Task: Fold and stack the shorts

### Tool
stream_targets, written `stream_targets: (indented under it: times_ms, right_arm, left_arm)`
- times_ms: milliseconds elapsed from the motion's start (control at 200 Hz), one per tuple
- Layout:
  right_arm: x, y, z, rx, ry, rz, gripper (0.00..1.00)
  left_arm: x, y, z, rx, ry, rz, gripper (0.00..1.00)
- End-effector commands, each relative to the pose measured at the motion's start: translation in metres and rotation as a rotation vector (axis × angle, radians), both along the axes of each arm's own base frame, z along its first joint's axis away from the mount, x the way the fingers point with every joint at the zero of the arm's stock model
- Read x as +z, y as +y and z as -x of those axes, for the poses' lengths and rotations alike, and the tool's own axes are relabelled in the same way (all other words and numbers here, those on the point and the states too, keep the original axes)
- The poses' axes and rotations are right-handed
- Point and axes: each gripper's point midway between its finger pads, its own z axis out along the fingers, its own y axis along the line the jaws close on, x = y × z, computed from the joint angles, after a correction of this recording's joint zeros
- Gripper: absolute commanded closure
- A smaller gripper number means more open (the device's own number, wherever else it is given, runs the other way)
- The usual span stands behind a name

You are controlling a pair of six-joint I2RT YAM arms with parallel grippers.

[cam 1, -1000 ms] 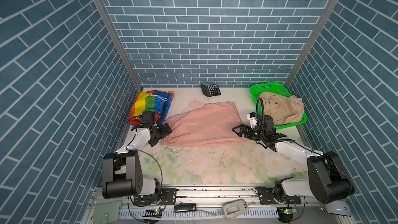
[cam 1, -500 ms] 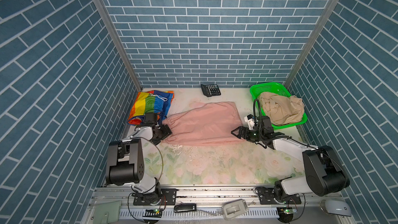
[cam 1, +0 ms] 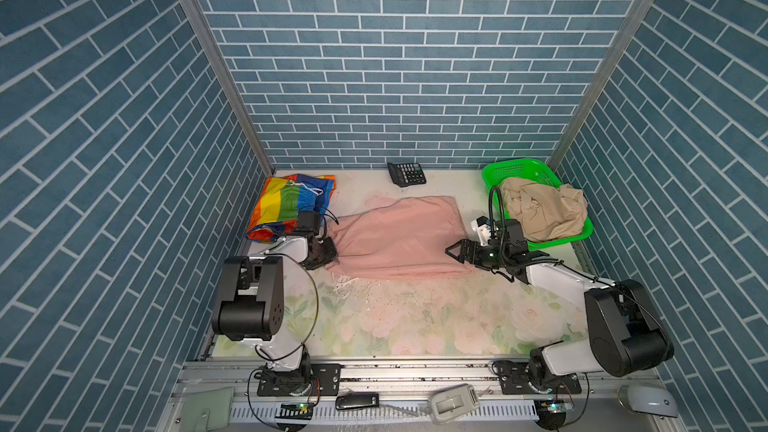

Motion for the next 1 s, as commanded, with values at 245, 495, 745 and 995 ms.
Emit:
stream_targets:
  times_ms: [245,495,745,995]
  right_arm:
    - [0.008,-0.008,-0.001,-0.008,-0.02,0.057,0.01]
    - [0.036,0.04,-0.003,0.067,-0.077,-0.048,0.01]
    - [0.044,0.132,0.009,0.164,-0.082,-0.278,0.01]
    - [0.039,0.212,0.038,0.267,-0.047,-0.348,0.01]
  left_arm:
    - [0.036,-0.001,0.02,-0.08,0.032,-0.127,1.0]
    - [0.093,-0.021,0.004,-0.206,-0.029,-0.284,1.0]
    - [0.113,-0.033,-0.008,-0.229,-0.064,-0.294,1.0]
    - [0.122,-0.04,-0.013,-0.237,-0.087,-0.294,1.0]
